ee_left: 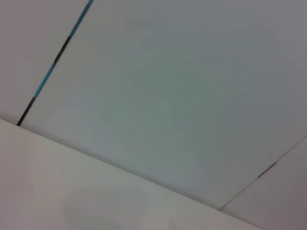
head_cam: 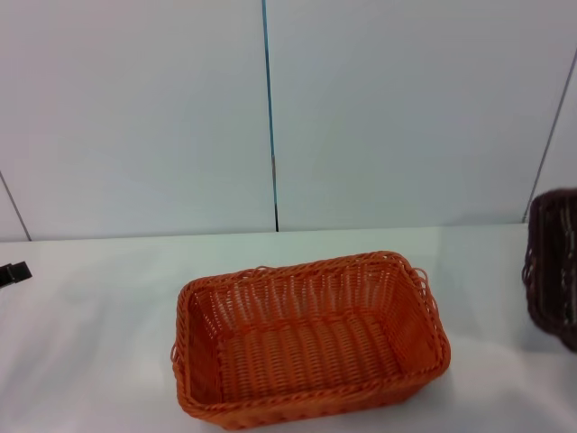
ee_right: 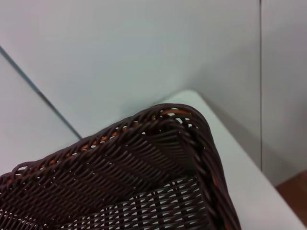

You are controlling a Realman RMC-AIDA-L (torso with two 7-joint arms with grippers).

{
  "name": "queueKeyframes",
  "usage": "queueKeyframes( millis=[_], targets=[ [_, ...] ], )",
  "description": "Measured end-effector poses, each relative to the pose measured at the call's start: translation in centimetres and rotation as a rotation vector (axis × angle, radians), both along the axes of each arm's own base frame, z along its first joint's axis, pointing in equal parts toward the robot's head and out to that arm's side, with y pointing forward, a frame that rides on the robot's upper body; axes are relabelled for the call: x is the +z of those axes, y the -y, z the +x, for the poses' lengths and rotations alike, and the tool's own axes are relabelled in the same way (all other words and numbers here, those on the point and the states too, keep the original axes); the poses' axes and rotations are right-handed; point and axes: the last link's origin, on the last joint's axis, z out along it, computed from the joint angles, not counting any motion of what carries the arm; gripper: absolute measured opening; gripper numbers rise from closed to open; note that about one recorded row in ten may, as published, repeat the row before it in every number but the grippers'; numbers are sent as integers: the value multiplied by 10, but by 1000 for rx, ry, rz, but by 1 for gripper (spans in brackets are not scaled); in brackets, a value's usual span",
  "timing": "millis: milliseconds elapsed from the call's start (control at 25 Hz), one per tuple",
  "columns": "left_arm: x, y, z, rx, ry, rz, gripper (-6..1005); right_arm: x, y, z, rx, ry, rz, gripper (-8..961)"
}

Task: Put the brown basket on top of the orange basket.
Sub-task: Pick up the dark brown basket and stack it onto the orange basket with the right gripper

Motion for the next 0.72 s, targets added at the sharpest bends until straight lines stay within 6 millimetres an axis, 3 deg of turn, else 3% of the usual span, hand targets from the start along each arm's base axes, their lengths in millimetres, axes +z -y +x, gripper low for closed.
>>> queueKeyframes(
  millis=[160, 400, 720],
  targets=[
    [0, 0, 1, -2, 0, -1, 874, 10, -5, -15, 34, -10, 47, 152],
    [0, 1, -1, 1, 1, -1, 874, 11, -19, -37, 117, -91, 92, 154],
    [-1, 4, -3, 7, 5, 5, 874, -9, -41, -63, 201, -192, 48, 157]
  ],
)
